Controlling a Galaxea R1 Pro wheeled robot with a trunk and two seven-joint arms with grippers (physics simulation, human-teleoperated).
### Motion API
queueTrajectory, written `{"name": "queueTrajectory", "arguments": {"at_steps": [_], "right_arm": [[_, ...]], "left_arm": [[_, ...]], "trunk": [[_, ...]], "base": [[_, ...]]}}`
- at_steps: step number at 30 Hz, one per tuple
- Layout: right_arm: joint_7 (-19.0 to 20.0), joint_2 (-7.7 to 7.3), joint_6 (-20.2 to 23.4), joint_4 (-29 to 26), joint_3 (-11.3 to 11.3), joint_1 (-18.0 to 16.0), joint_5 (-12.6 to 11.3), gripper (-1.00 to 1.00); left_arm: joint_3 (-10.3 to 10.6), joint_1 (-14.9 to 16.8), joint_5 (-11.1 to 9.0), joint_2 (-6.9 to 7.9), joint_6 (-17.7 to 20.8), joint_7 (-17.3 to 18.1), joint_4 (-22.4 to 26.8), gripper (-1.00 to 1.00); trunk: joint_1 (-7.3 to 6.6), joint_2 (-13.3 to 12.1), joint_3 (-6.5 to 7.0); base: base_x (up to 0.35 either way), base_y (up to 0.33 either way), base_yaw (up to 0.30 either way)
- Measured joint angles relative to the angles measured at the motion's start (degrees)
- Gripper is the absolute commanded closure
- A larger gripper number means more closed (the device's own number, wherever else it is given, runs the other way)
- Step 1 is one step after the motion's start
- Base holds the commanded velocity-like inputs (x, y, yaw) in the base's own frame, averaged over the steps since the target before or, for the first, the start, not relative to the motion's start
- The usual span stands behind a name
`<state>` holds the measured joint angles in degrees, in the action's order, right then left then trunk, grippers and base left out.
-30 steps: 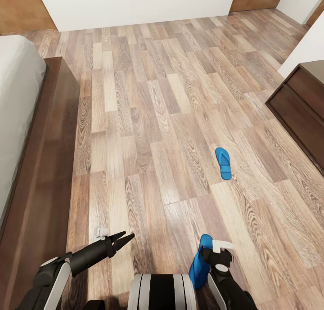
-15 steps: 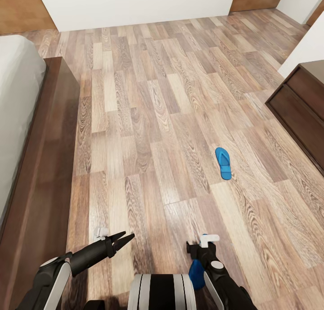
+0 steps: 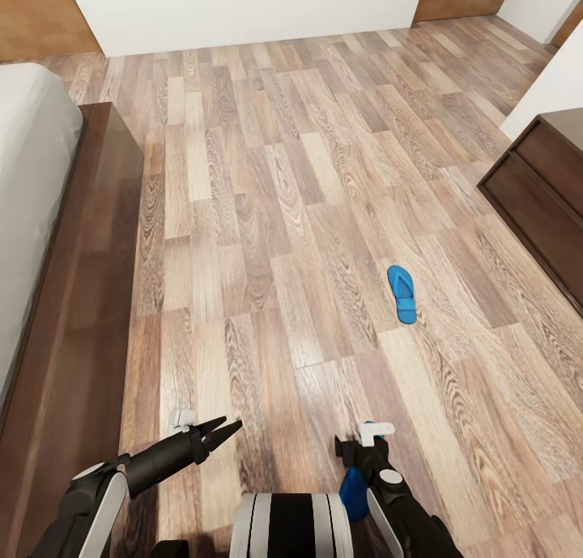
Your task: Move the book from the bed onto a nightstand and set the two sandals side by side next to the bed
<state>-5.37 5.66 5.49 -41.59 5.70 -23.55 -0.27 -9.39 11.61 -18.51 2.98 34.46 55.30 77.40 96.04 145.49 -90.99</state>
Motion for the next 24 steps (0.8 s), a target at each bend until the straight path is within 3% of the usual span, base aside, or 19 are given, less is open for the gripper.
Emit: {"name": "queueTrajectory", "arguments": {"at_steps": [10,24], "right_arm": [[-0.1,-0.07,8.2,-0.1,-0.4,0.0,-0.1,-1.00],[-0.1,-0.09,10.1,-1.7,-0.5,0.0,-0.2,-1.00]], "left_arm": [[0.0,0.0,0.0,0.00,0.0,-0.1,-0.5,-1.00],[0.0,0.0,0.0,0.00,-0.1,-0.2,-0.8,-1.00]], "trunk": [[0.00,0.0,0.00],[0.00,0.0,0.00]], "base": [[0.000,0.000,0.000],[0.000,0.000,0.000]]}}
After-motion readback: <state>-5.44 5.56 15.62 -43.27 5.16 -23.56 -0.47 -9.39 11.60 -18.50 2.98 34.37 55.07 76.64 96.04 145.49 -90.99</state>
